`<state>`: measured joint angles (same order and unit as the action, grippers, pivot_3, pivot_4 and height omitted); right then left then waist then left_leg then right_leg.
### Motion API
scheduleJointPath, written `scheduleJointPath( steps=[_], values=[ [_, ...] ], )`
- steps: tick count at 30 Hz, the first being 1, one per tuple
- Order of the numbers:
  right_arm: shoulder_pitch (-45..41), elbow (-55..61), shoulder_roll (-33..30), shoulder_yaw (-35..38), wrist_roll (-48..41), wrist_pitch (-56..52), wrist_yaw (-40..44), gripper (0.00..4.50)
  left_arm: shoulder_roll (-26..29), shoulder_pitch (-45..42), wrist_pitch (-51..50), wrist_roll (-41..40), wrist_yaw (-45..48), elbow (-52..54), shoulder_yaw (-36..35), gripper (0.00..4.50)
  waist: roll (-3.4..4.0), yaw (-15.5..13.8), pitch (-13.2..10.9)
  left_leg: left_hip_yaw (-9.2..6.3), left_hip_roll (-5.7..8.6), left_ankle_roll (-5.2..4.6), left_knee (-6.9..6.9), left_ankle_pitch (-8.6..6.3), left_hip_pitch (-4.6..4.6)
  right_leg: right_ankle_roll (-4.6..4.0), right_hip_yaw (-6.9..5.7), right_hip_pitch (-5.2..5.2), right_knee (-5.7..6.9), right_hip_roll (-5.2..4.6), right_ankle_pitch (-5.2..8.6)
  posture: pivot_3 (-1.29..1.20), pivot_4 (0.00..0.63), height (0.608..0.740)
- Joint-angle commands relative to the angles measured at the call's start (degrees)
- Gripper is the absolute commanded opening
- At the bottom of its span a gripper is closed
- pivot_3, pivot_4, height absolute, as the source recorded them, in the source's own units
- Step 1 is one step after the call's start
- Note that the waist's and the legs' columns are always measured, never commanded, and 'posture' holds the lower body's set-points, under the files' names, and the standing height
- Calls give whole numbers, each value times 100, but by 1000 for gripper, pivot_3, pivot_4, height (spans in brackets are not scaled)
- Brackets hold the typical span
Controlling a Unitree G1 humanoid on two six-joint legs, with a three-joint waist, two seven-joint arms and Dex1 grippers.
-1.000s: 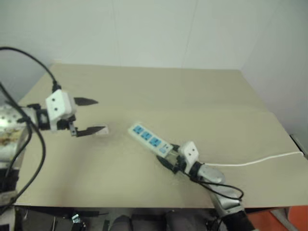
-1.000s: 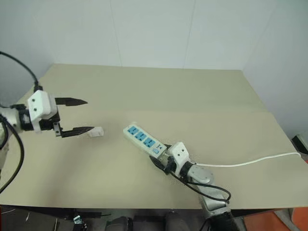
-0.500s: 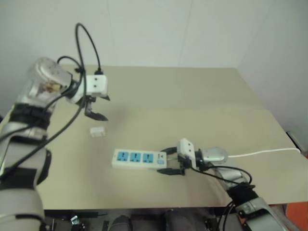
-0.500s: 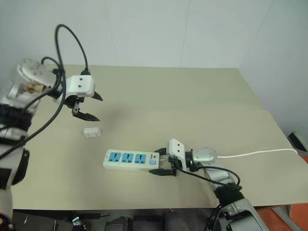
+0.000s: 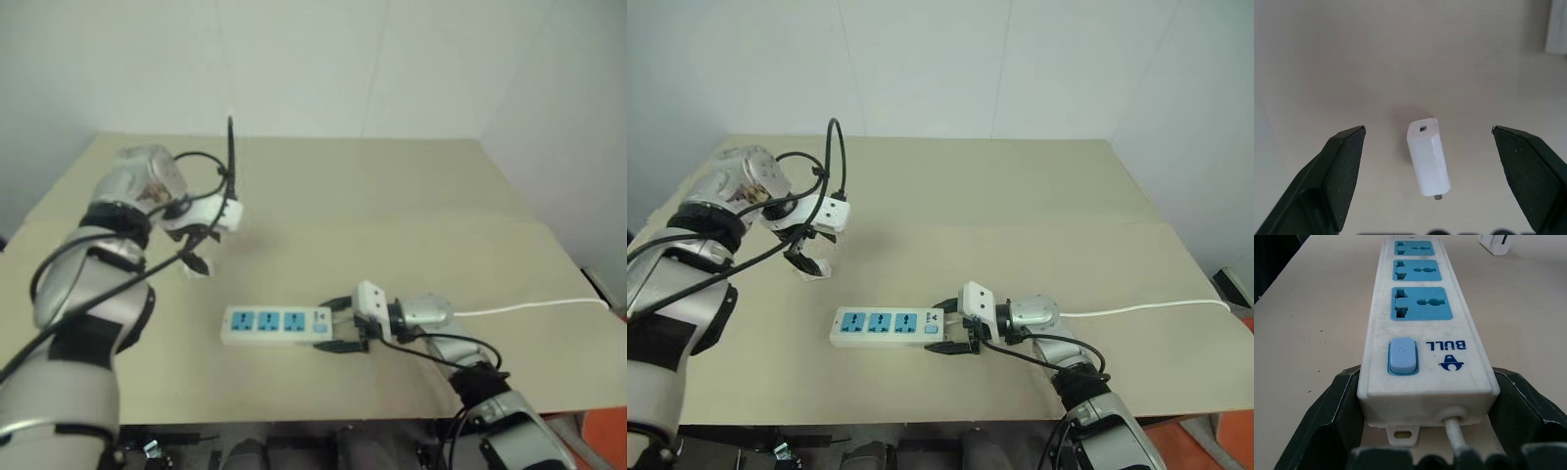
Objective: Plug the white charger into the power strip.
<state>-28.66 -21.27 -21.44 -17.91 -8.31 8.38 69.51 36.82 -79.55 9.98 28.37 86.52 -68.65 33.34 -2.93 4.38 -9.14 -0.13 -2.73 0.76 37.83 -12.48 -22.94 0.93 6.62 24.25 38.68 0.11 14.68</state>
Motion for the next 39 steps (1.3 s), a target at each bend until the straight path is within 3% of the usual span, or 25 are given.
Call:
scheduleJointPath(
  steps=[1,15,31,34,39],
  values=[
    [113,-36,55,-134,217,26,-107,3407,-82,-211,36,260,-181,-186,76,4500,0,3,0,0,0,0,0,0,1,0,0,0,2,0,0,0,150,740],
    [224,52,177,-183,347,6,-331,3407,-382,-77,-131,905,-826,-636,229,4500,-1,120,0,0,1,0,1,0,11,10,11,-1,22,6,6,0,150,740],
    [381,257,171,-197,435,-83,-508,3407,-576,109,18,1327,-945,-783,424,4500,-1,132,1,0,1,0,1,0,14,33,14,-2,25,8,19,0,150,740],
    [414,308,154,-201,429,-113,-485,3409,-604,123,-12,1305,-952,-799,409,3919,-1,131,1,0,1,0,1,0,14,34,14,-2,26,8,20,0,150,740],
    [437,351,137,-205,443,-166,-487,3409,-647,161,-109,1285,-1153,-822,378,2299,-1,129,1,0,1,0,1,0,14,34,15,-2,26,8,20,0,150,740]
  ],
)
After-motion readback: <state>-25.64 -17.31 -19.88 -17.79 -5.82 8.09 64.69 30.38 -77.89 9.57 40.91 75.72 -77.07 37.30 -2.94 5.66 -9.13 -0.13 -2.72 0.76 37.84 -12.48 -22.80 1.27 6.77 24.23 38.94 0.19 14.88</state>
